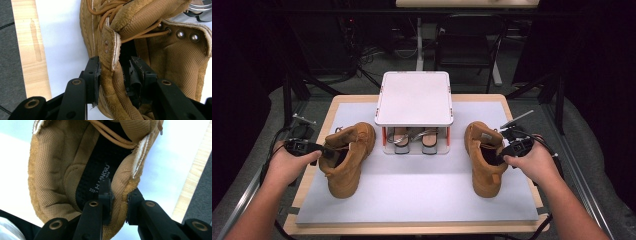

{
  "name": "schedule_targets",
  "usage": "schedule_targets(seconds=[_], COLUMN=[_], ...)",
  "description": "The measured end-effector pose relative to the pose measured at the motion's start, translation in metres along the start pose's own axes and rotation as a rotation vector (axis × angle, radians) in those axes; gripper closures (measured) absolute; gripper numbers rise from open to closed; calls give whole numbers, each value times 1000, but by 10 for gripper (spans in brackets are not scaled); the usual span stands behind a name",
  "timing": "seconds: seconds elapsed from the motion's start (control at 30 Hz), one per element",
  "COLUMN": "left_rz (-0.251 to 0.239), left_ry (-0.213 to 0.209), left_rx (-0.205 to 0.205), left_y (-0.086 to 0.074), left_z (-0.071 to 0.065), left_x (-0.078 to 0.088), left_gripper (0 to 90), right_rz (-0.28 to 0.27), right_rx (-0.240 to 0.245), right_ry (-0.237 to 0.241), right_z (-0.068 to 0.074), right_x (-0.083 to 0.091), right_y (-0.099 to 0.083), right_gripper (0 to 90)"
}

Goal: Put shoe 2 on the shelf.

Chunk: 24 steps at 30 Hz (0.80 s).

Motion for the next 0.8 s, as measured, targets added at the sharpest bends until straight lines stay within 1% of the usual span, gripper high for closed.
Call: schedule_targets(seconds=[0.03,0.13,0.17,0.2,0.3,0.33,0.37,0.47,0.67,0.7,0.73,0.77,0.8], left_rz=[0,4,7,8,16,19,20,18,30,34,41,48,53], left_ry=[0,-1,1,2,4,4,5,2,4,5,10,10,16], left_rx=[-1,2,1,0,-1,-1,-1,5,4,3,2,1,-4], left_y=[0,0,0,1,1,1,1,1,2,2,2,2,1], left_z=[0,0,0,0,0,0,0,0,0,0,0,-1,-1], left_x=[0,0,0,0,0,-1,-1,-2,-3,-3,-4,-3,-4], left_gripper=[610,610,609,609,601,598,595,596,596,596,596,594,591], right_rz=[-5,0,-17,1,2,-7,6,8,15,22,16,33,35], right_rx=[-11,-12,-28,-15,-25,-35,-24,-26,-60,-59,-65,-68,-68], right_ry=[-1,-11,-13,-15,-32,-35,-40,-49,-63,-71,-77,-90,-98], right_z=[-1,-4,-4,-6,-9,-9,-10,-11,-13,-14,-13,-13,-13], right_x=[0,0,-1,0,0,-1,0,0,0,0,-1,0,0], right_y=[0,0,1,0,1,2,1,1,1,1,2,1,2], right_gripper=[786,784,783,781,775,774,773,770,750,745,737,724,713])
Point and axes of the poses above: each handheld gripper's, and its own axes: x roughly backward along the jaws, y roughly out of its top, z roughly to its left, the point moved 9 cm from there along -x, roughly forward along the jaws, and after that the axes turned 15 degrees about z, right-handed, at the moved point
